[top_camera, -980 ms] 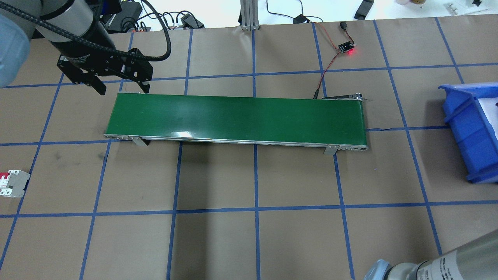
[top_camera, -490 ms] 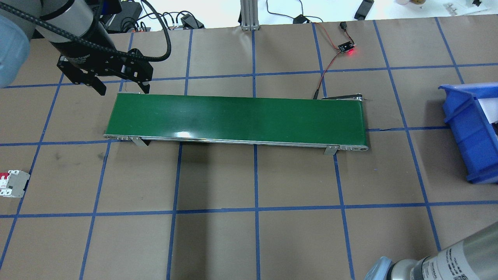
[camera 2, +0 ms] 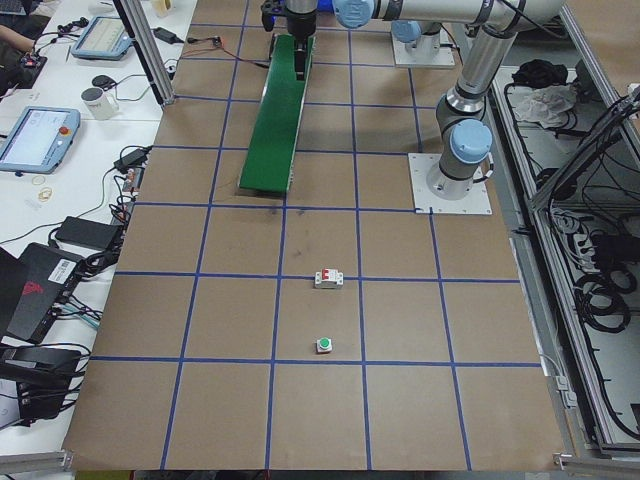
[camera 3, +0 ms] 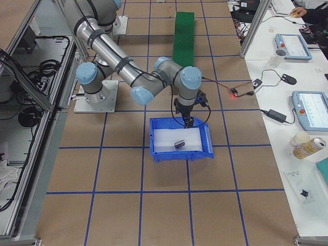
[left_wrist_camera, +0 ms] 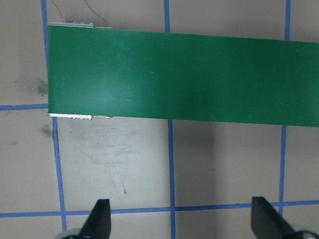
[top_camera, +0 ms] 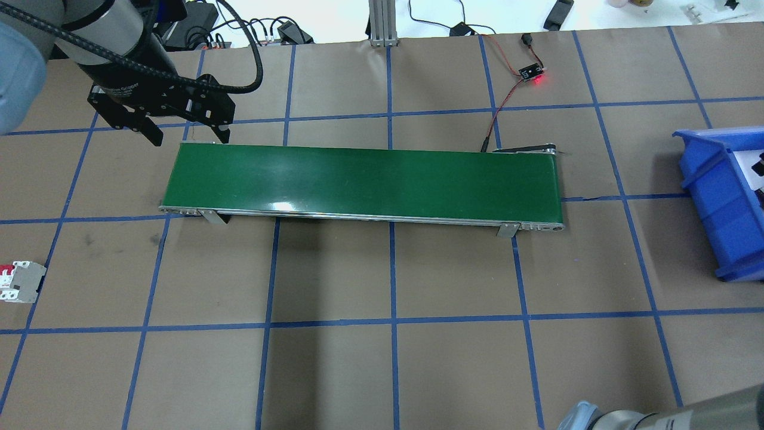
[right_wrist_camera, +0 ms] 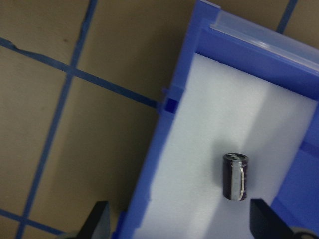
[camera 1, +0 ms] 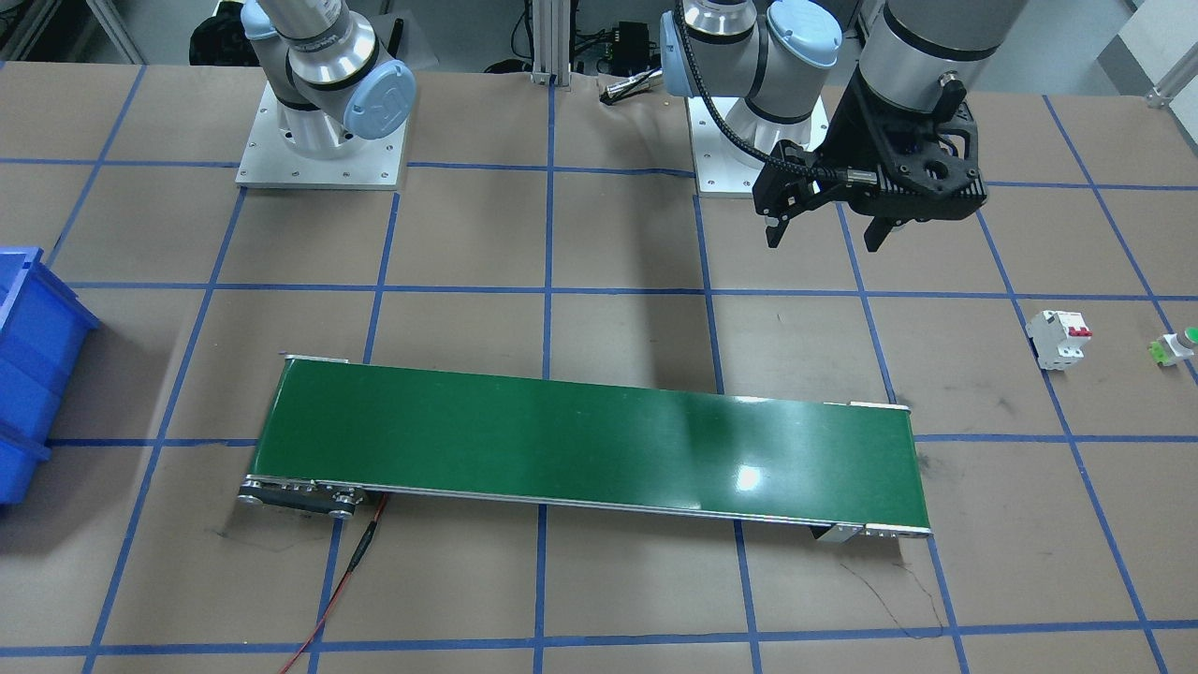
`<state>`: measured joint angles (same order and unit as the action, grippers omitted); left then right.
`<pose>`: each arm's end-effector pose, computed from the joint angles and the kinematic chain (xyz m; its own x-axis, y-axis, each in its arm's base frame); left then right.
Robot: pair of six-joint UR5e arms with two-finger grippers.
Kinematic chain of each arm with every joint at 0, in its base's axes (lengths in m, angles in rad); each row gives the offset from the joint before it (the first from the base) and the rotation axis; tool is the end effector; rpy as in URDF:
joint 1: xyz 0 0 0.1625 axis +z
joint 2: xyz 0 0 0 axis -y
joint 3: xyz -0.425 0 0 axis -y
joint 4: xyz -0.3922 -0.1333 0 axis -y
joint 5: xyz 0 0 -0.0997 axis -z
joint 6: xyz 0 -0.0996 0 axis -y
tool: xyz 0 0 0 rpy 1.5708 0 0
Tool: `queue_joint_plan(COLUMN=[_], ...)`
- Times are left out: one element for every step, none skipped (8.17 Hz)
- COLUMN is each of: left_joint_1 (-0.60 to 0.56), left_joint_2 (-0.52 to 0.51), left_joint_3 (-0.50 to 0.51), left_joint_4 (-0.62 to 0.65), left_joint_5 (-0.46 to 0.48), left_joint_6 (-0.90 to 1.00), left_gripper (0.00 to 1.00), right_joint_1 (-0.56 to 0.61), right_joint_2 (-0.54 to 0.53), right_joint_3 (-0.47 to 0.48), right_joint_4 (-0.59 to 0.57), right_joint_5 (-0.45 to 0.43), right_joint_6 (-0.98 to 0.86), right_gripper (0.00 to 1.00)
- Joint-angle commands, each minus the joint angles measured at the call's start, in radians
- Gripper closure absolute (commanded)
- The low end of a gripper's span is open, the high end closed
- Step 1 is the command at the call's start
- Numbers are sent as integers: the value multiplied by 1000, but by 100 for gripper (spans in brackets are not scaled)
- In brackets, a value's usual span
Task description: Move capacitor from left to right
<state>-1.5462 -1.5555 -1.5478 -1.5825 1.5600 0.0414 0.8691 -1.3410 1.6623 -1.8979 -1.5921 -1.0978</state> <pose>-0.1223 -0.4909 0.5056 -0.9998 0.0171 0.0097 0.0168 0.9995 -0.0270 -0.2672 -0.5194 0.3535 -0.9224 -0.3858 0.0149 -0.3856 0.9225 0.0163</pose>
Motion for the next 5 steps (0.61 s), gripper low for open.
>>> queue_joint_plan(left_joint_1=[0, 0, 0, 0, 0], left_joint_2=[0, 0, 2, 2, 0], left_joint_3=[0, 0, 0, 0, 0], left_joint_4=[1, 1, -1, -1, -1], left_joint_5=[0, 0, 0, 0, -1], left_joint_6=[0, 0, 0, 0, 0], left_gripper=[0, 0, 0, 0, 0], right_joint_1=[165, 257, 343, 425, 504], right_joint_2=[-168, -206, -223, -236, -248], right_joint_3=[-38, -58, -76, -79, -79], right_joint_4=[245, 314, 366, 381, 388], right_joint_5=[35, 26, 23, 23, 26], right_joint_6=[224, 389, 559, 640, 709], right_gripper=[0, 0, 0, 0, 0])
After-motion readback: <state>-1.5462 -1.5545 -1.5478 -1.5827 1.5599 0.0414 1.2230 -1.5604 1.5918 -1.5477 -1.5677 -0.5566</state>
